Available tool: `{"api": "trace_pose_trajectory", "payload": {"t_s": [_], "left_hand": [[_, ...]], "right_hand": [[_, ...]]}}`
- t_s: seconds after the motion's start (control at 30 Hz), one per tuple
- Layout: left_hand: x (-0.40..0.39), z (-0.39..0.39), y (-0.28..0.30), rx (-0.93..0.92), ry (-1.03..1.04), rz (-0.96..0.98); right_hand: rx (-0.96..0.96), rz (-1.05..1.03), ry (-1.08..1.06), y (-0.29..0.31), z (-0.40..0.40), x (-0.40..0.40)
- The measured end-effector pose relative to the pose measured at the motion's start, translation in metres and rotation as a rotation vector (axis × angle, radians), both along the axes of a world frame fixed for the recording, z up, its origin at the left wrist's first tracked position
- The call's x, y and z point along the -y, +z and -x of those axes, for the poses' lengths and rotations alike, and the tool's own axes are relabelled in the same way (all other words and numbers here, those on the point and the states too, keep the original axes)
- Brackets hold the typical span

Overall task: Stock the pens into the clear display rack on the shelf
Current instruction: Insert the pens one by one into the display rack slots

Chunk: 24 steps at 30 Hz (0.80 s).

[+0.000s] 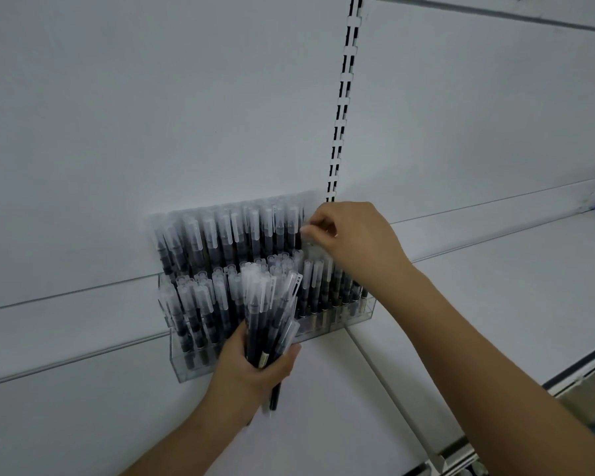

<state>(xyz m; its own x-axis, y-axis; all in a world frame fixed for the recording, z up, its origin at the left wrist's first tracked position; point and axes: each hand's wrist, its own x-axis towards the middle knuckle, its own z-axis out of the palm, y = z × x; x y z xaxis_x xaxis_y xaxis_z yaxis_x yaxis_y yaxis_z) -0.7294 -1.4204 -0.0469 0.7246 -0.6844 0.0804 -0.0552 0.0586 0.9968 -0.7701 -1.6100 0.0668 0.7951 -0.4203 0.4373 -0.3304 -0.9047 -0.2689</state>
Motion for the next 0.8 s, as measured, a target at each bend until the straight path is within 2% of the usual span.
{"api": "trace_pose_trajectory", "payload": {"t_s": [0.07,0.13,0.27,0.43,0.6,0.8], "left_hand": [[0.000,-0.001,-0.001,0.014,-0.011,0.001],[-0.001,-0.001,-0.002,0.014,-0.020,0.004],[-0.002,-0.003,-0.003,0.047,-0.048,0.013],[-0.003,-0.007,-0.007,0.030,-0.061,0.000],[-0.001,-0.008,-0.007,0.003,-0.067,0.004],[-0.001,-0.004,-0.005,-0.048,-0.063,0.037]], "right_hand": [[0.187,-0.034,-0.012,0.001,0.018,-0.015],[0.301,-0.172,0.003,-0.003,0.039,-0.034],[0.226,-0.532,0.094,-0.036,0.058,-0.061],[0.231,-0.816,0.154,-0.064,0.054,-0.065],[0.319,-0.826,0.122,-0.064,0.057,-0.062],[0.581,-0.833,0.054,-0.033,0.065,-0.046]]}}
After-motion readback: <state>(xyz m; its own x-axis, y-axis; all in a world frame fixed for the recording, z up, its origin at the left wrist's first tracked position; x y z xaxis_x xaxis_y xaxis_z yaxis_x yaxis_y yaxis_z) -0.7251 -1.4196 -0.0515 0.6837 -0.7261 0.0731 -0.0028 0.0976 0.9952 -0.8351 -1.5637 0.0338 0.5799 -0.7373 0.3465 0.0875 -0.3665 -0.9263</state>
